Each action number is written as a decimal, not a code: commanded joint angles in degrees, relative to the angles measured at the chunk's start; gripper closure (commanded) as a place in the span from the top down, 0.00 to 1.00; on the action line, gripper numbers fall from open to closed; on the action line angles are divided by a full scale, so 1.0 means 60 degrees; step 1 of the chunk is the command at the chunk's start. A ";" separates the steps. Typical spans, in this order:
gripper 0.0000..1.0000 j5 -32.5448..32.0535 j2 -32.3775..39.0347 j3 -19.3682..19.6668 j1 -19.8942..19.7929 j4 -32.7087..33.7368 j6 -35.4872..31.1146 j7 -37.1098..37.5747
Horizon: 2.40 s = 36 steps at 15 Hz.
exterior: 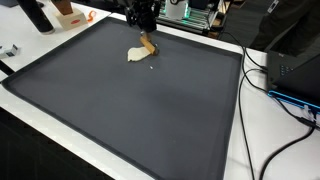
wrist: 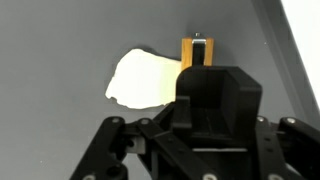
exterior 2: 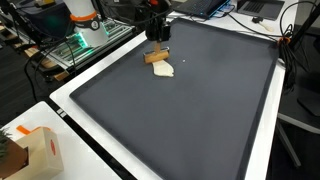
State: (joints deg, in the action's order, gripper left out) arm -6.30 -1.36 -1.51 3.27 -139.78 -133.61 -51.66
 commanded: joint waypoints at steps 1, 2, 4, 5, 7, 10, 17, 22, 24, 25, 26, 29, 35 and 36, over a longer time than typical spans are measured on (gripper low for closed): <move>0.21 -0.0676 0.0236 0.0024 -0.0132 -0.0471 -0.0890 0.0899; 0.21 -0.0792 0.0229 0.0028 -0.0140 -0.0492 -0.1011 0.1068; 0.21 -0.1067 0.0210 0.0033 -0.0149 -0.0522 -0.1181 0.1498; 0.21 -0.1259 0.0191 0.0036 -0.0157 -0.0540 -0.1277 0.1768; 0.21 -0.1590 0.0155 0.0042 -0.0167 -0.0589 -0.1469 0.2220; 0.21 -0.2072 0.0093 0.0067 -0.0200 -0.0643 -0.1677 0.2890; 0.21 -0.2526 0.0185 0.0175 -0.0337 -0.0740 -0.2311 0.3940; 0.21 -0.2603 0.0080 0.0270 -0.0495 -0.0880 -0.2603 0.4480; 0.21 -0.2623 -0.0018 0.0305 -0.0553 -0.0906 -0.2589 0.4750; 0.21 -0.2624 -0.0058 0.0321 -0.0581 -0.0916 -0.2587 0.4904; 0.21 -0.2603 -0.0099 0.0341 -0.0610 -0.0932 -0.2613 0.5019; 0.21 -0.2560 -0.0223 0.0386 -0.0680 -0.0942 -0.2590 0.5412; 0.21 -0.2487 -0.0607 0.0476 -0.0827 -0.0983 -0.2317 0.6167; 0.21 -0.2466 -0.0692 0.0491 -0.0863 -0.0998 -0.2235 0.6330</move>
State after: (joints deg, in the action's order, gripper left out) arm -19.43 -2.56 0.78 -1.05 -143.46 -147.73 -16.84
